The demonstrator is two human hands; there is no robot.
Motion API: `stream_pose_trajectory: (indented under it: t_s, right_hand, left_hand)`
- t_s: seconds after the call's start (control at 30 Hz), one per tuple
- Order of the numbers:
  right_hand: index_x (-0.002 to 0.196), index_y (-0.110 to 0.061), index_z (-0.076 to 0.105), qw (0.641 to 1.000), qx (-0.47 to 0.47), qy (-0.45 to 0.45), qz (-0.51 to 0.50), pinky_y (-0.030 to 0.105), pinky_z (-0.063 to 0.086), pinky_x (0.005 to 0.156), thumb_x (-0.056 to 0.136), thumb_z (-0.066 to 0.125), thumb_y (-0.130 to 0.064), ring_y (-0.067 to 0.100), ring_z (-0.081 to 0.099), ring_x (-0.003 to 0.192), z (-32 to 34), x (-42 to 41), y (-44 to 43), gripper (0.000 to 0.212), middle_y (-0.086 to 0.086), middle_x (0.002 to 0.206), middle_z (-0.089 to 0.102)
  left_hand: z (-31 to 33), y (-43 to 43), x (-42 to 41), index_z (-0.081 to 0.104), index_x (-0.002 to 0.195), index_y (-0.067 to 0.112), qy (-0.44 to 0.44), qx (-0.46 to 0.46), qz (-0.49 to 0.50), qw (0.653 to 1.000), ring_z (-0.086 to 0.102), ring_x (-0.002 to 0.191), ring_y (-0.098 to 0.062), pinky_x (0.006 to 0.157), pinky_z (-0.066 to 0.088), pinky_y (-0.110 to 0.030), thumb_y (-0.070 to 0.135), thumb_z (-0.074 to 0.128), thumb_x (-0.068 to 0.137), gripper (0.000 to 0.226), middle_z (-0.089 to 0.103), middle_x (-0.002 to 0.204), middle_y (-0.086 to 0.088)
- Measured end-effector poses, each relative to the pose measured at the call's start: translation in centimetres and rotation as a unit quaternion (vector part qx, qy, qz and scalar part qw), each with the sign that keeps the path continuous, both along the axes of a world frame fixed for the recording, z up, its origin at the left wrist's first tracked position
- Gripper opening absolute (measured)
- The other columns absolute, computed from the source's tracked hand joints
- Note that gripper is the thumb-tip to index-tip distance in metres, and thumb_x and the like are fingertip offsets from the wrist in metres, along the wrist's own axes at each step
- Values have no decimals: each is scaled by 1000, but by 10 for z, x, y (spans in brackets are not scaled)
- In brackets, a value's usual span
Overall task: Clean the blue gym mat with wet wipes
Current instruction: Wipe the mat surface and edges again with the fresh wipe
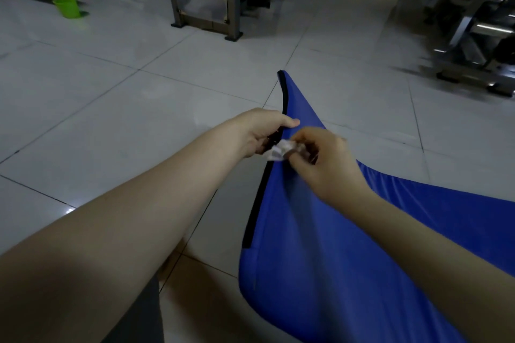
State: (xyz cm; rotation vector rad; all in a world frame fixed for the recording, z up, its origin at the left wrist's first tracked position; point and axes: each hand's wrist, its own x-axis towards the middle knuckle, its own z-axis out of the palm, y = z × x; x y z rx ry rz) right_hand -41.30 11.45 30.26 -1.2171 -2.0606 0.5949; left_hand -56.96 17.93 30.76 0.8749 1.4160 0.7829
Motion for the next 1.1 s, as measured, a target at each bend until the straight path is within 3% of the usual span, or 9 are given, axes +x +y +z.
stream_pose_trajectory:
  t_s: [0.13, 0.23, 0.33, 0.4, 0.53, 0.6, 0.73, 0.83, 1.1]
  right_hand:
    - [88, -13, 71, 1000, 7, 5, 12, 35, 46, 61, 91, 65, -6, 15, 55, 67, 6, -7, 0, 10, 1, 77, 62]
    - [84, -11, 69, 988, 18, -16, 153, 30, 46, 61, 86, 65, -7, 16, 55, 70, 9, -20, -33, 6, -1, 79, 60]
    - [82, -12, 68, 959, 4, -71, 275, 24, 45, 60, 84, 62, -10, 14, 54, 71, 10, -25, -52, 6, -3, 79, 57]
    - [84, -12, 68, 968, 36, -80, 235, 30, 47, 62, 85, 63, -11, 13, 54, 71, 9, -20, -42, 5, -3, 79, 58]
    - [92, -11, 70, 997, 59, -55, 18, 40, 48, 67, 91, 67, -8, 17, 54, 71, 9, -7, -2, 5, 1, 82, 59]
    - [90, -12, 69, 998, 48, -48, 5, 36, 46, 64, 91, 65, -9, 16, 53, 70, 8, -9, -1, 5, 0, 81, 58]
    - [82, -16, 66, 977, 29, -63, 201, 19, 41, 61, 90, 62, -19, 11, 52, 70, 8, -28, -42, 10, -6, 79, 55]
    - [87, -17, 67, 944, 18, -102, 314, 21, 44, 62, 89, 60, -20, 9, 51, 70, 7, -34, -63, 8, -8, 83, 54]
    - [87, -8, 65, 997, 42, -45, 42, 41, 48, 67, 92, 64, -10, 15, 51, 70, 5, -21, -16, 6, 0, 82, 58]
  left_hand:
    - [1, 3, -2, 66, 115, 1, -8, 7, 13, 1000, 71, 72, -24, 72, 62, -38, 17, 74, 90, 31, 74, 88, -12]
    - [-1, 10, -8, 69, 109, 5, -1, 17, 43, 999, 73, 83, -25, 66, 60, -33, 21, 77, 89, 27, 76, 97, -10]
    - [-3, 11, -9, 70, 106, 8, -1, 13, 40, 999, 72, 95, -26, 80, 62, -38, 23, 77, 89, 24, 75, 105, -9]
    - [-3, 8, -9, 70, 107, 7, 5, 10, 20, 1000, 72, 98, -27, 87, 61, -40, 21, 76, 90, 23, 75, 107, -10]
    - [0, 1, -8, 68, 82, 6, -18, -10, -57, 998, 64, 66, -18, 59, 57, -26, 4, 68, 87, 6, 70, 78, -11]
    - [-1, 3, -8, 66, 73, 8, -10, -1, -62, 998, 61, 62, -16, 56, 53, -25, 1, 68, 85, 14, 67, 71, -9]
    - [-5, 7, -12, 71, 105, 1, 2, 24, -10, 1000, 73, 82, -22, 77, 62, -34, 5, 70, 90, 15, 76, 92, -10]
    - [-9, 10, -16, 72, 107, 4, 13, 28, 0, 1000, 75, 83, -21, 72, 63, -31, 8, 72, 90, 17, 78, 92, -8]
    - [-9, 8, -14, 70, 96, 4, 26, 45, 4, 999, 73, 75, -20, 68, 59, -32, 9, 72, 89, 9, 75, 81, -6]
